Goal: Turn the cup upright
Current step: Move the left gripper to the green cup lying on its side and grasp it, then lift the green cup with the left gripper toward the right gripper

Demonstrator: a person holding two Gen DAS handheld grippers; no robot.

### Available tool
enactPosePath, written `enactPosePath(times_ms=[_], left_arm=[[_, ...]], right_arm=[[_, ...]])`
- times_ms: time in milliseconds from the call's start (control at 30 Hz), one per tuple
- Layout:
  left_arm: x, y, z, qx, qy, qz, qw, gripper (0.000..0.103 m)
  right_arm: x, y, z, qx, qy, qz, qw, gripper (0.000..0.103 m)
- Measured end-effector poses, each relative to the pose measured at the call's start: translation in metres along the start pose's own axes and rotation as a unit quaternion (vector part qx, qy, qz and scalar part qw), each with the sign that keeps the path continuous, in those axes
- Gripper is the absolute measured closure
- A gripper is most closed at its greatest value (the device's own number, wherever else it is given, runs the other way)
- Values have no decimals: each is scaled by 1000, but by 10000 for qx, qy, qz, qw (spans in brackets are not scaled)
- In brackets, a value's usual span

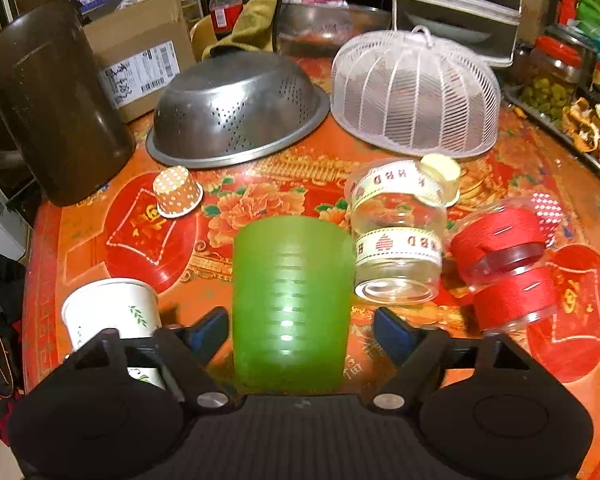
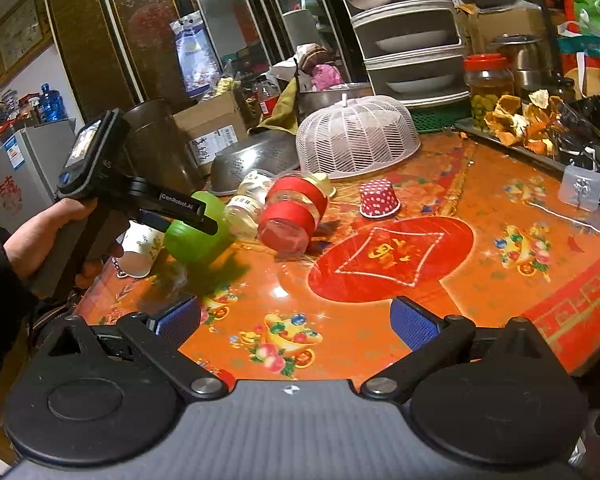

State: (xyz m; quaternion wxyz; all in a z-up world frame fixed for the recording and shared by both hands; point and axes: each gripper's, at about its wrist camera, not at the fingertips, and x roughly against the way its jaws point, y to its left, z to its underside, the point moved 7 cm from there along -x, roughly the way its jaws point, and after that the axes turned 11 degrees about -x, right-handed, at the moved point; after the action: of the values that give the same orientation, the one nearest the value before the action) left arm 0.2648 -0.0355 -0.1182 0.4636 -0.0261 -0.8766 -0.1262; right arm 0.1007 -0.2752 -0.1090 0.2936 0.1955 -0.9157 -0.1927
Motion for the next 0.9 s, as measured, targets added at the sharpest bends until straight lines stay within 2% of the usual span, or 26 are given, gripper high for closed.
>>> enactPosePath(times_ms=[67,300,400,500,733,800,900], left_arm=[[-4,3,2,67,62,-35,10000,34],[7,4,8,261,-47,141,9996,34],[27,2,13,289,-217,213,9991,34],[63,-3,24,200,-491,316,9981,34],[166,-16,87,250,-1110,532,9921,34],[181,-24,108,379,-1189,682,9898,34],[182,-41,138,673,-1123,1039,9859,34]], right_arm=[[1,-1,1,-7,-5,-18,10000,1],[-1,0,0,-33,11,-78,10000,1],[-2,5,1,1,19,-155,9999,1],[-2,10,2,20,14,-234,9997,1],[2,15,10,-70,164,-437,9989,1],[3,15,15,-118,265,-459,9985,1],[2,16,21,-191,437,-528,9975,1]])
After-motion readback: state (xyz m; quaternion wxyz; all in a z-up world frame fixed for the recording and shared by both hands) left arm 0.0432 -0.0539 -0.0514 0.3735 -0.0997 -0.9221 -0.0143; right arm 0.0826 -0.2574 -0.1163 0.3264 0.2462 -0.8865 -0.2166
